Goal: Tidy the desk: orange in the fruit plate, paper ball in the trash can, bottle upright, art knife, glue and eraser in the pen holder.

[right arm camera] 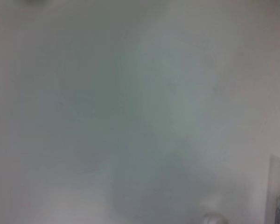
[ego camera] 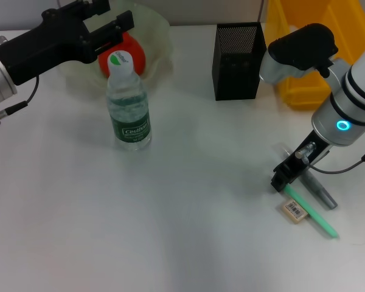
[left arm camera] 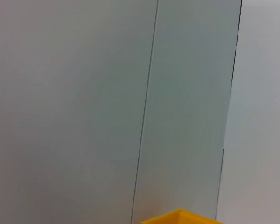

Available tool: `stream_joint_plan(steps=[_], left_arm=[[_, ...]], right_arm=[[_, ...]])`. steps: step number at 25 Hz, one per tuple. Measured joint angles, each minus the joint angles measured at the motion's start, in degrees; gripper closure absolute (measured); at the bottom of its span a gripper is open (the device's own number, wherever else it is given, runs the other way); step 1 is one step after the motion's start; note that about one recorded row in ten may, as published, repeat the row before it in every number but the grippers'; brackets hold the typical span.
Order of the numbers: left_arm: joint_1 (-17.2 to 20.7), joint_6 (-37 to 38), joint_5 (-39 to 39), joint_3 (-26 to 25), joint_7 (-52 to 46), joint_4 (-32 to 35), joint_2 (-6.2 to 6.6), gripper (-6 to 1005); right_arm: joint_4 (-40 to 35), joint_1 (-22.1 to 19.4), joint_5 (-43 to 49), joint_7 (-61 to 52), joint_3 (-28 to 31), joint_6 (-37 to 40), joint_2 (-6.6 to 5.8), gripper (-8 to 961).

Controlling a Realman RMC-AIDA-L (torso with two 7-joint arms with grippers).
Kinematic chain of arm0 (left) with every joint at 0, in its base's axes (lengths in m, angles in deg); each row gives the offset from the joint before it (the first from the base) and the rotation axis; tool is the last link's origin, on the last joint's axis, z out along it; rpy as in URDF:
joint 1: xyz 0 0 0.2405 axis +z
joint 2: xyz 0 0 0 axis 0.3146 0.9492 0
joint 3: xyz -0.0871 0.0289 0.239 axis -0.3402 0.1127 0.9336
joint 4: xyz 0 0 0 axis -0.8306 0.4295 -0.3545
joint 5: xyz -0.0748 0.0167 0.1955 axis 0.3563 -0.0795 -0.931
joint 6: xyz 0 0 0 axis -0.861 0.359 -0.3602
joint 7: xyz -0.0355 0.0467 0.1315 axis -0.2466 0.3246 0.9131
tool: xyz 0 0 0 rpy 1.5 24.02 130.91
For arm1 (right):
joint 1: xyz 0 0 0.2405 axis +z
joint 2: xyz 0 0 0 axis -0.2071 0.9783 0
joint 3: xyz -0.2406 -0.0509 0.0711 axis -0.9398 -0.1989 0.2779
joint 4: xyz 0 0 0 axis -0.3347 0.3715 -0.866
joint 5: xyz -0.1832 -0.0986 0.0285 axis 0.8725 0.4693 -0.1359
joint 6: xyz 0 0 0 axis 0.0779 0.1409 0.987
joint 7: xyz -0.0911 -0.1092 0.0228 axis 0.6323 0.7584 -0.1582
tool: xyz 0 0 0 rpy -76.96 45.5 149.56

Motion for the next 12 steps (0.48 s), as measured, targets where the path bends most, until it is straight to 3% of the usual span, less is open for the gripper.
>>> stream_joint_plan(steps=[6,9,11,12], left_arm=[[0.12,0.09,0.07,0.0,0.0,0.0,0.0,395],[0.13,0.09,0.08,0.0,0.0,0.0,0.0,396],[0.13,0.1,0.1,0.0,-0.01,0.01,0.01,396],[0.13,0.11,0.12,0.0,-0.03,0.03,0.01,396]], right_arm=[[0.4,0.28,0.0,0.32,0.09,-0.03,-0.02,679],[0.01,-0.01,0.0,0.48,0.82,0.36,-0.27,748],[-1.32,-0.67,0.01,0.88,2.08,1.32,-0.43,794],[-4.12,-1.7,-0.01,2.38,5.92,3.61,-0.49,794]])
